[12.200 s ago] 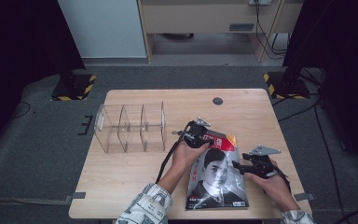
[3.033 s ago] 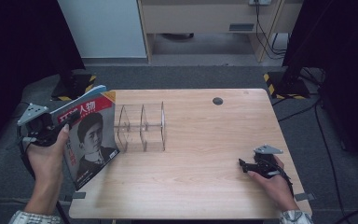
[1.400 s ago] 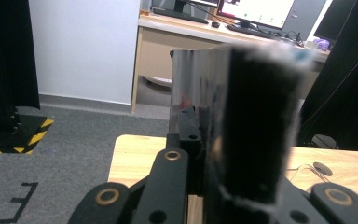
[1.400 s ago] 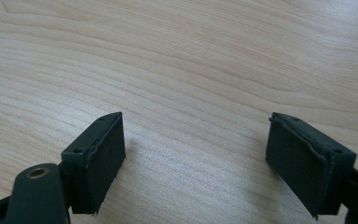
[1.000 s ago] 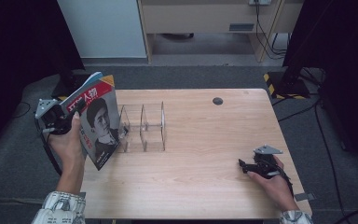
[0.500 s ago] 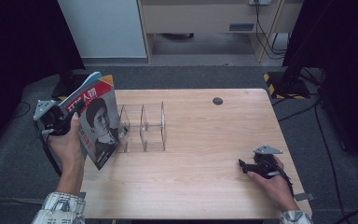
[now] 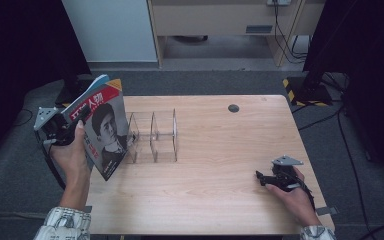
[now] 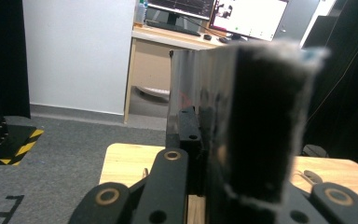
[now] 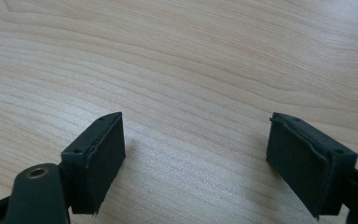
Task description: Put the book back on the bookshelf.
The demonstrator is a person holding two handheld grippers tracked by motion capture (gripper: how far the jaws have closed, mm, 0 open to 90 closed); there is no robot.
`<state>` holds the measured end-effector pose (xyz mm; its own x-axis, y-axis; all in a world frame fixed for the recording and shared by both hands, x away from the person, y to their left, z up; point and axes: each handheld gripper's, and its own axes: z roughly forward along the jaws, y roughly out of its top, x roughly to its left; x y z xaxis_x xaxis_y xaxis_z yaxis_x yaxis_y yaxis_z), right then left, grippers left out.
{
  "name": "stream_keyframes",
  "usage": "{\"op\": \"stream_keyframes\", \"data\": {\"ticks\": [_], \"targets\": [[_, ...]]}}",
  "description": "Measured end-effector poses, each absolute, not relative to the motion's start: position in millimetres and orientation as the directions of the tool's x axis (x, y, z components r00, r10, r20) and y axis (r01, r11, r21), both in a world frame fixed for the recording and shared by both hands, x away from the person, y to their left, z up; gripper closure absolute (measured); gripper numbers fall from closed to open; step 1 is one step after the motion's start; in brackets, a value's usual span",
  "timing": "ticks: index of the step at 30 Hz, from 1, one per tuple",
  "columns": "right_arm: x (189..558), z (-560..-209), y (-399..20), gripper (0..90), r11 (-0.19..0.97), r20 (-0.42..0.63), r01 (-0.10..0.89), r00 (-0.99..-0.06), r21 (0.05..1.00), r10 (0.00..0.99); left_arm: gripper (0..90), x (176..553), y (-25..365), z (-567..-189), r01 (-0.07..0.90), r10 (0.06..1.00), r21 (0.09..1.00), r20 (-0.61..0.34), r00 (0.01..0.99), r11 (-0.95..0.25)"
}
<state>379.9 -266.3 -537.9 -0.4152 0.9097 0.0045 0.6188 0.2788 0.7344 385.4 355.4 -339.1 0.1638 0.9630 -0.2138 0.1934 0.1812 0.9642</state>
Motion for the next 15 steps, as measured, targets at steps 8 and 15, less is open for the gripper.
{"op": "stream_keyframes", "data": {"ticks": [8,15], "targets": [[379.8,-537.9,-266.1,19.5,0.278,0.005,0.619,-0.414,0.735,0.910,86.3,386.6,355.7,-341.0,0.173,0.965,0.969,-0.207,0.159,0.179],[379.5,-537.9,-266.1,19.6,0.281,0.003,0.617,-0.417,0.735,0.909,86.3,386.8,353.8,-346.8,0.153,0.963,0.971,-0.208,0.171,0.182]]}}
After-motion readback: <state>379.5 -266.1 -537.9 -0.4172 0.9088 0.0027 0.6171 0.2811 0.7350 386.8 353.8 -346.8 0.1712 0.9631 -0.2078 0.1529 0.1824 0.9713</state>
